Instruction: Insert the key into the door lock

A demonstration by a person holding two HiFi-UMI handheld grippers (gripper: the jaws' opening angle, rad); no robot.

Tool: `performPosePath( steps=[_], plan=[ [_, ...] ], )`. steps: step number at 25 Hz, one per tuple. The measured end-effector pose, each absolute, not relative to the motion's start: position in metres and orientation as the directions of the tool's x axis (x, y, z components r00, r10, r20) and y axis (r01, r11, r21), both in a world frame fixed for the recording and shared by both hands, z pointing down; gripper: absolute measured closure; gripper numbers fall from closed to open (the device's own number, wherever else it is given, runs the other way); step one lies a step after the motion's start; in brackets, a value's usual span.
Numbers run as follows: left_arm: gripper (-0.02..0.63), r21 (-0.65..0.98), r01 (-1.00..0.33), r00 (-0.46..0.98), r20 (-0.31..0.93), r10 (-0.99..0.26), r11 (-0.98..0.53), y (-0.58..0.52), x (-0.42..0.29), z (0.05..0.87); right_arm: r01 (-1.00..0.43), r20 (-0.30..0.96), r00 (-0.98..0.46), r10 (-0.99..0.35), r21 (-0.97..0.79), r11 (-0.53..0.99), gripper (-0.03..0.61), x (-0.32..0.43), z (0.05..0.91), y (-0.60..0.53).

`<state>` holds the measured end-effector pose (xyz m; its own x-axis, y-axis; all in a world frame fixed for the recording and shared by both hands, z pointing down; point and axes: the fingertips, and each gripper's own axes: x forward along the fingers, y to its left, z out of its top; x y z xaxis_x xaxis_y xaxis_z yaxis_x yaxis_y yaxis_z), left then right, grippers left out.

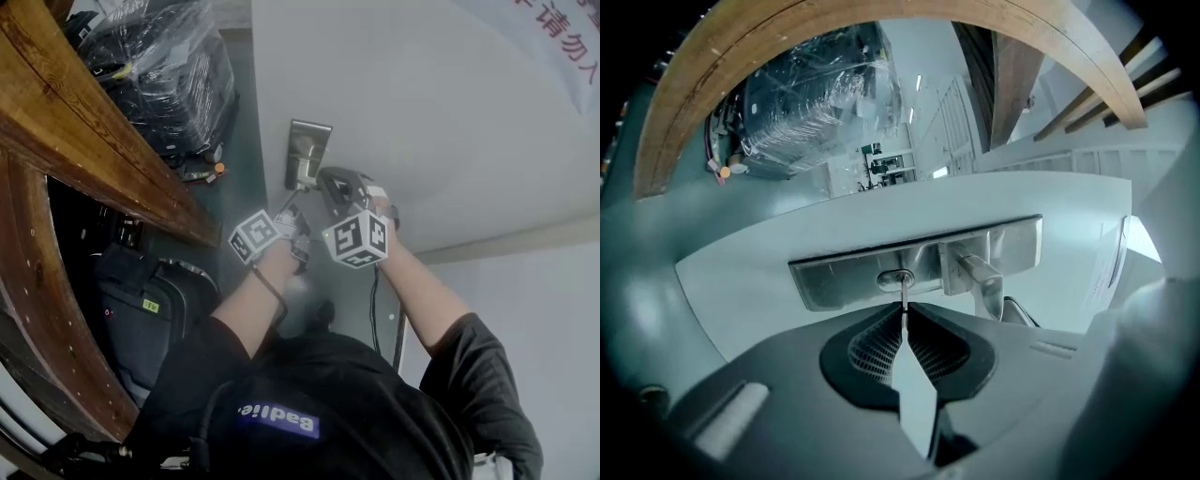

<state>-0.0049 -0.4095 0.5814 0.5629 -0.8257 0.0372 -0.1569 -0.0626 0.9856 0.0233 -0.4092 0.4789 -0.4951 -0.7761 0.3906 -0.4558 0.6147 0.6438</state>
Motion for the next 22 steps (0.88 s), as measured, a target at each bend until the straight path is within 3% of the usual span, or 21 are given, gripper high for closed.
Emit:
performPosePath(
  steps=[10,18,22],
  plan=[
    [0.572,0.986,-0.143,0.549,0.009,-0.836,-0.083,-0.408,-0.006,0.583,-0.439,0.382,-0.498,-0.778,0.663,0.607,0.571,0.023,0.478,-0.405],
    [0.572,0.988,-0.134,0.553,0.006,-0.833,-0.082,-0.409,-0.007,0.582,-0.338,0.431,-0.509,-0.745,0.696,0.633,0.497,0.016,0.482,-0.390],
    [0.572,0.989,-0.129,0.553,0.010,-0.833,-0.074,-0.409,-0.006,0.582,-0.267,0.437,-0.510,-0.741,0.738,0.620,0.500,0.010,0.486,-0.387]
  ],
)
